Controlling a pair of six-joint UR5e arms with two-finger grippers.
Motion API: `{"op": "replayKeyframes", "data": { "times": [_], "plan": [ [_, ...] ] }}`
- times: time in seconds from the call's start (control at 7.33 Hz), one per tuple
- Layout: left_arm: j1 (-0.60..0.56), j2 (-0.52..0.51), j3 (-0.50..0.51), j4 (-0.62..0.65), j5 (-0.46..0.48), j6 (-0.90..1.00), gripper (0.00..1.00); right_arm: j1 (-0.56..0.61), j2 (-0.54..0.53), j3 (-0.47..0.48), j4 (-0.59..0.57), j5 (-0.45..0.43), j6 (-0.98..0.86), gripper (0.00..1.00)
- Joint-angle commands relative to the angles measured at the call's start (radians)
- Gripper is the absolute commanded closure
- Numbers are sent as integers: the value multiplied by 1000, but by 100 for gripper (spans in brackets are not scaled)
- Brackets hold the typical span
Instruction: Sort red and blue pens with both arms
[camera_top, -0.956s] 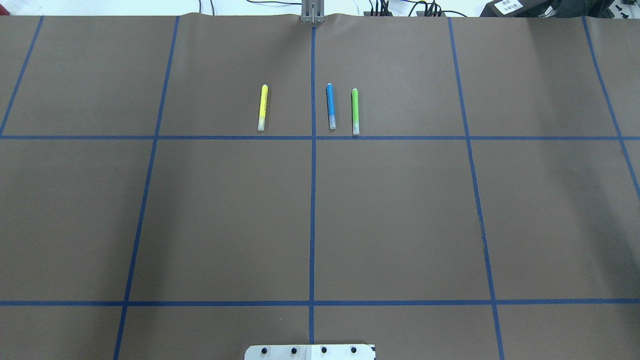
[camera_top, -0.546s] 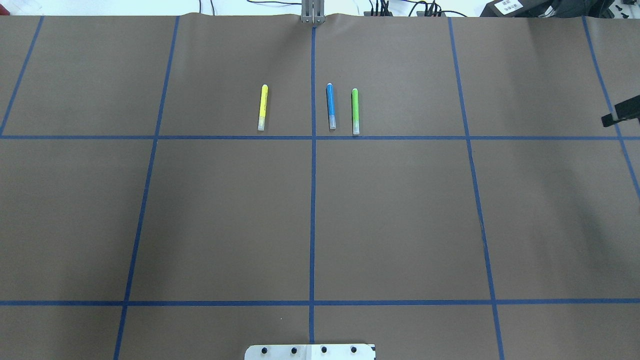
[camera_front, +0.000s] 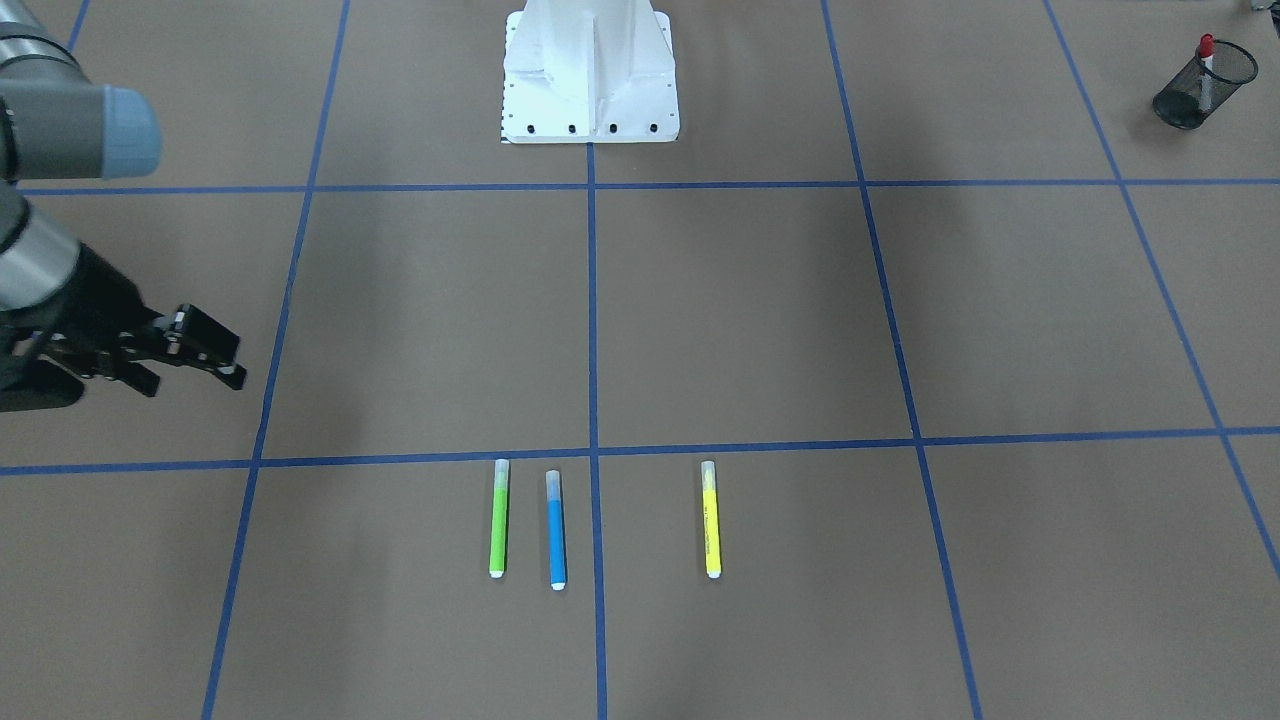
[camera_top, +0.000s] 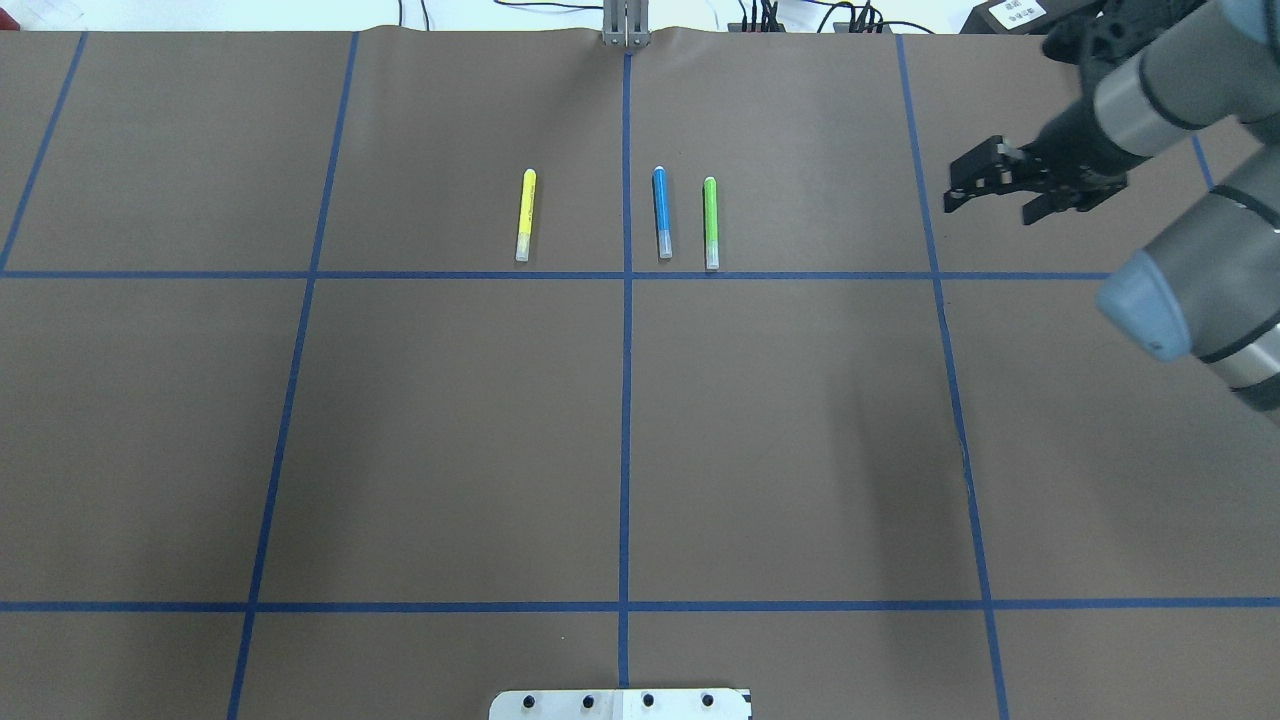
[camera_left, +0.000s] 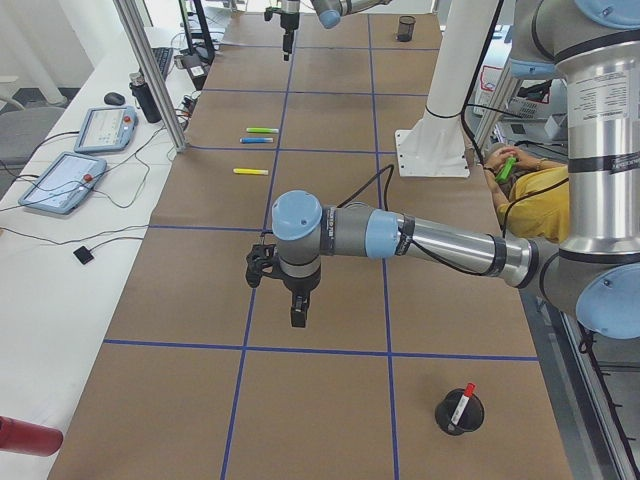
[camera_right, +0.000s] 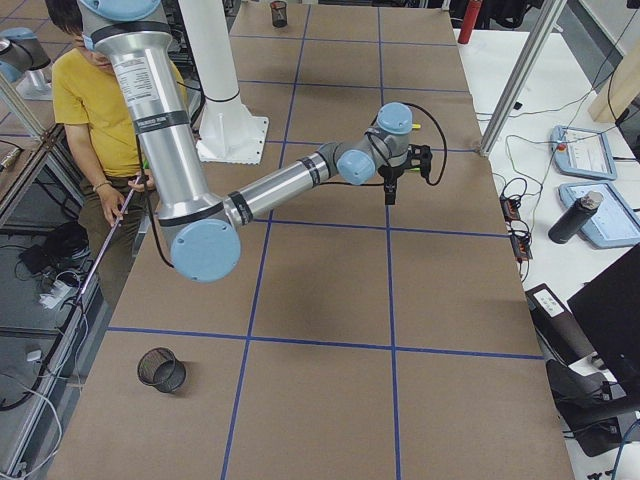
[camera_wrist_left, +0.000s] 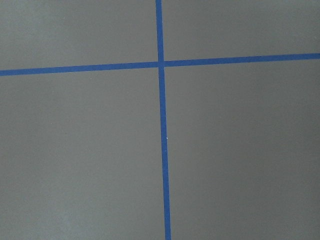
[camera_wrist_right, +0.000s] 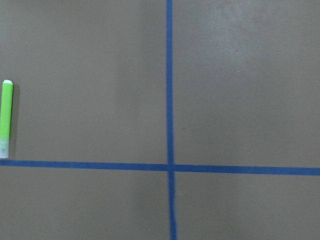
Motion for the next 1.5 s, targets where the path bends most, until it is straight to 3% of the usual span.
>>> {"op": "replayKeyframes", "data": {
  "times": [0.0,0.27,0.82,1.23,1.37],
  "plan": [
    [1,-1,11,-1,-1,1,0,-127,200,-147,-1,-115,195,0],
    [1,1,31,-1,-3,2,0,-187,372,-363,-3,-199,231,0],
    [0,4,81,-36,-3,4,0,-288,579,-585,0,-319,259,0],
    [1,4,184,-179,-3,1,0,-302,615,-678,16,-331,248,4],
    [0,4,202,-208,-1,-1,0,-308,615,-693,63,-350,248,15]
  ]
}}
